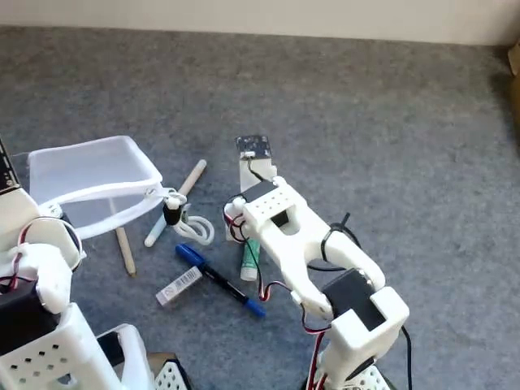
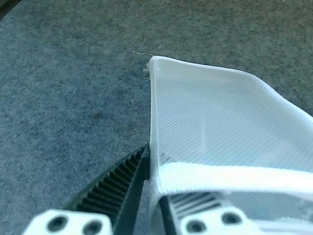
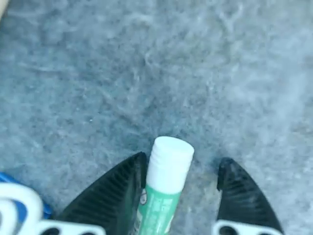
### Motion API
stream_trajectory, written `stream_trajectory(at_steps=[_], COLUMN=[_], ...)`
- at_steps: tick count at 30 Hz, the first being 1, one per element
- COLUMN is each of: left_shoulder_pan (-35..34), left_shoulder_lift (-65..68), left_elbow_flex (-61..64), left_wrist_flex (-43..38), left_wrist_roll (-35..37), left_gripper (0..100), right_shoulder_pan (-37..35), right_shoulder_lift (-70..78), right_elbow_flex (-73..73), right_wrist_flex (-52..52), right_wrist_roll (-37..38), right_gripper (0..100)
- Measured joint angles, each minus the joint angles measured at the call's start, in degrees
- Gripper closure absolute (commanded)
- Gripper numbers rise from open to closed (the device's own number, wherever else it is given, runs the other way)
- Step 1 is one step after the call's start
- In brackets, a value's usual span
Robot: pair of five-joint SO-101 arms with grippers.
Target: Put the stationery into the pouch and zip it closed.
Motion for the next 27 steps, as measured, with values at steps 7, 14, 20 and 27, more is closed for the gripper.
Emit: stream_trajectory(at_steps=[7,14,20,27], left_shoulder_pan=[0.0,0.0,0.0,0.0], left_shoulder_lift=[0.0,0.0,0.0,0.0], left_elbow_flex=[0.0,0.0,0.0,0.0], left_wrist_flex=[0.0,0.0,0.0,0.0], left_wrist_roll=[0.0,0.0,0.0,0.0], left_gripper=[99,99,99,99], right_shoulder_pan=[0.0,0.0,0.1,0.1], right_shoulder_lift=[0.0,0.1,0.1,0.1], right_elbow_flex=[-0.3,-1.6,-1.7,-1.7], right_wrist_flex=[1.4,5.0,5.9,5.9], right_wrist_roll=[0.1,0.2,0.2,2.2], right_gripper=[81.8,86.3,97.2,97.6])
